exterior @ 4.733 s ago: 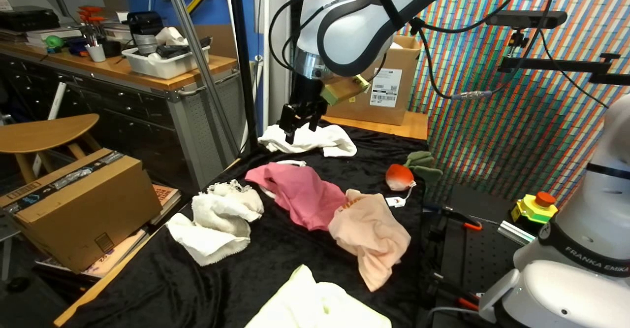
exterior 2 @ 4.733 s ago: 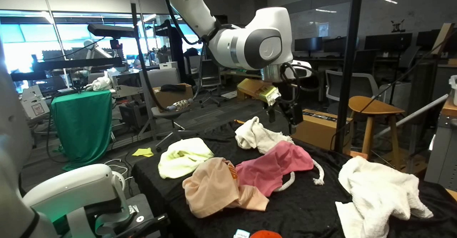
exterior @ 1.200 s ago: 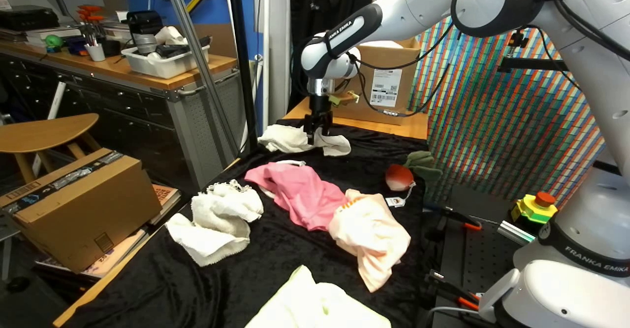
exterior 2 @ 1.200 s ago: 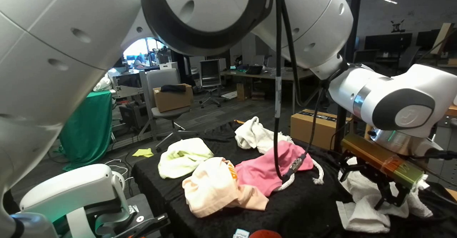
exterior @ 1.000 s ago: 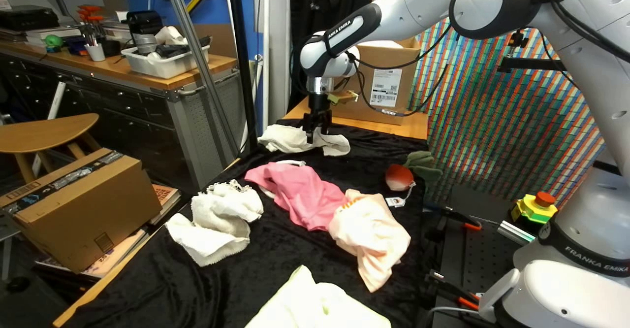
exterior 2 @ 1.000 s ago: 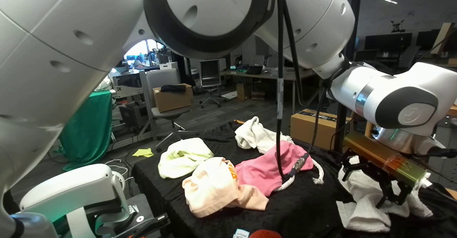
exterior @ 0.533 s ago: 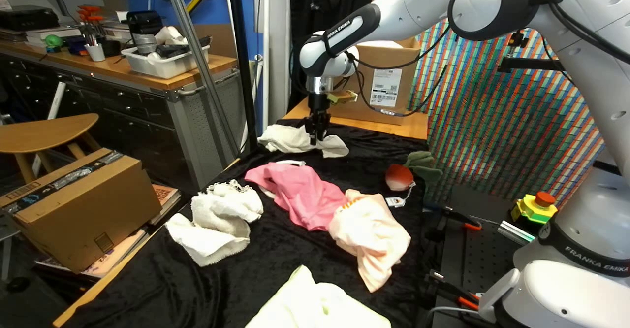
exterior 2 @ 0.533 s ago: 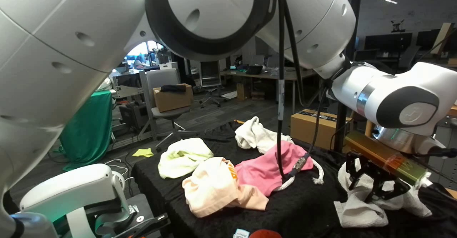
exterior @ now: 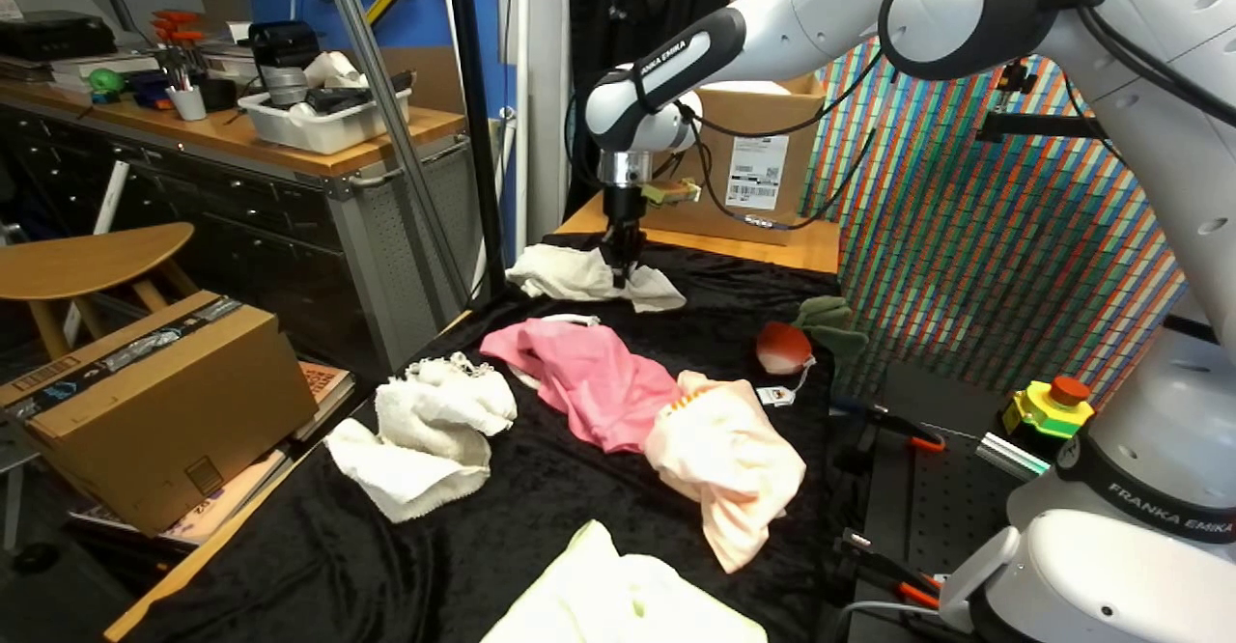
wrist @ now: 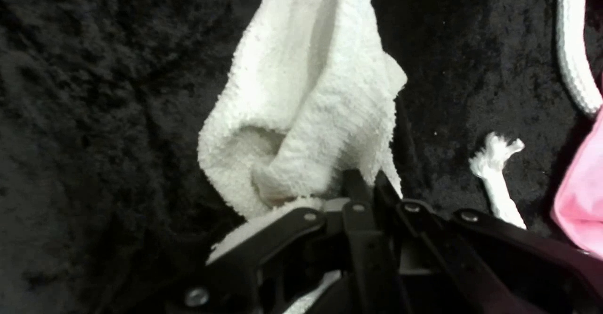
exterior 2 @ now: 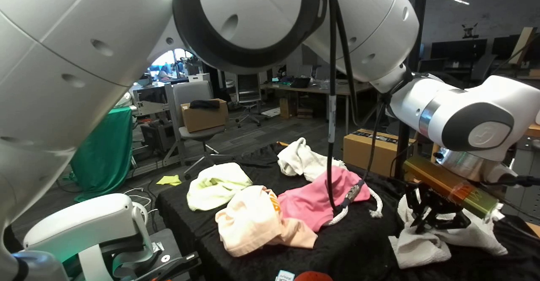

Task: Pile the things on the table on the rope

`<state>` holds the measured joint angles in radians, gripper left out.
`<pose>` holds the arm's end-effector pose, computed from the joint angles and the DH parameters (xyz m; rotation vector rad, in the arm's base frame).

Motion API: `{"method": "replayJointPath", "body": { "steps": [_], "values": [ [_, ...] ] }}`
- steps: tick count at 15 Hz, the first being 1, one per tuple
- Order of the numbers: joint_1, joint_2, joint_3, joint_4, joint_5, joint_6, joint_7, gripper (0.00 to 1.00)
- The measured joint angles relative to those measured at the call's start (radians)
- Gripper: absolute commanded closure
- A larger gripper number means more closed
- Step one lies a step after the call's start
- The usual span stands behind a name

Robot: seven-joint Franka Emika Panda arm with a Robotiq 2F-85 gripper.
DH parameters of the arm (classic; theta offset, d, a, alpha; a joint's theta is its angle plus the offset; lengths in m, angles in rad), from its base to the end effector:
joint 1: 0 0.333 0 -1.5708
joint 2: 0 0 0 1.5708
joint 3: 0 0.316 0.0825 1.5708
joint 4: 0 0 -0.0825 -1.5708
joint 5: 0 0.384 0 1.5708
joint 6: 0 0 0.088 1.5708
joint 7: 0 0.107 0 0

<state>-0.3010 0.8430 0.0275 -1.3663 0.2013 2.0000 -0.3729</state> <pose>0.6888 -0.1846 0.1974 -2.8839 0.0158 0.1972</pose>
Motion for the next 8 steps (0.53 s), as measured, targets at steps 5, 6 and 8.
{"method": "replayJointPath", "body": {
  "steps": [5,6,8],
  "values": [
    [-0.007,-0.023,0.036,0.003,0.003,-0.049,-0.114,0.91],
    [-0.007,-0.038,0.043,0.001,0.003,-0.066,-0.149,0.91],
    [-0.008,-0.077,0.057,-0.006,0.002,-0.108,-0.226,0.9]
  ]
}}
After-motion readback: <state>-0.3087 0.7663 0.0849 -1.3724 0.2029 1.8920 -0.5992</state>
